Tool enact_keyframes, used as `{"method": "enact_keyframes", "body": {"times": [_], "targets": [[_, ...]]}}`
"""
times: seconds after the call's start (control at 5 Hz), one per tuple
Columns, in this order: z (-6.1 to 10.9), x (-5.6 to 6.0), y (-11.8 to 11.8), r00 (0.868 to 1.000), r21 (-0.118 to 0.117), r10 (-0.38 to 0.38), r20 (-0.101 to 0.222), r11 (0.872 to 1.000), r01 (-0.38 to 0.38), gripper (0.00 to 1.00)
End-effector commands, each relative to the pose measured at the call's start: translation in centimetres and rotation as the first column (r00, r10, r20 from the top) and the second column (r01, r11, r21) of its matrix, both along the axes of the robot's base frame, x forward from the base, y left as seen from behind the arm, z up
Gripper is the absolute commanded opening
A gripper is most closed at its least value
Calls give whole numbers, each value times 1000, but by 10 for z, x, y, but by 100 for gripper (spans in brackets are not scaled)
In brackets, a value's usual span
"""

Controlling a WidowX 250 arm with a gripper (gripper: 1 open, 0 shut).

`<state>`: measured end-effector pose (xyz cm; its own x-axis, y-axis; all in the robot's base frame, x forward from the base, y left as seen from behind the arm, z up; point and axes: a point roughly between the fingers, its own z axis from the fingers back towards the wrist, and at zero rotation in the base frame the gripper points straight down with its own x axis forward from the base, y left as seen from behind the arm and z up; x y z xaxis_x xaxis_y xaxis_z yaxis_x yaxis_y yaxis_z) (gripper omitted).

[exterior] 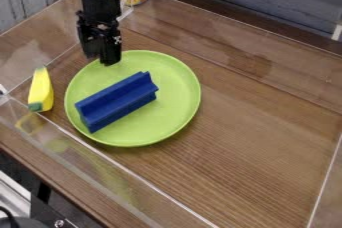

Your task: Remove the banana from inside the green plate and put it on the table

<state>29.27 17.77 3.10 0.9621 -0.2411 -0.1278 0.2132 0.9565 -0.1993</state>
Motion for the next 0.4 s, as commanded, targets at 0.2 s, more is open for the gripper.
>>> {"method": "enact_keyframes", "body": {"times": [0.2], "targets": [[17, -2, 6, 998, 37, -40, 55, 999, 38, 100]]}}
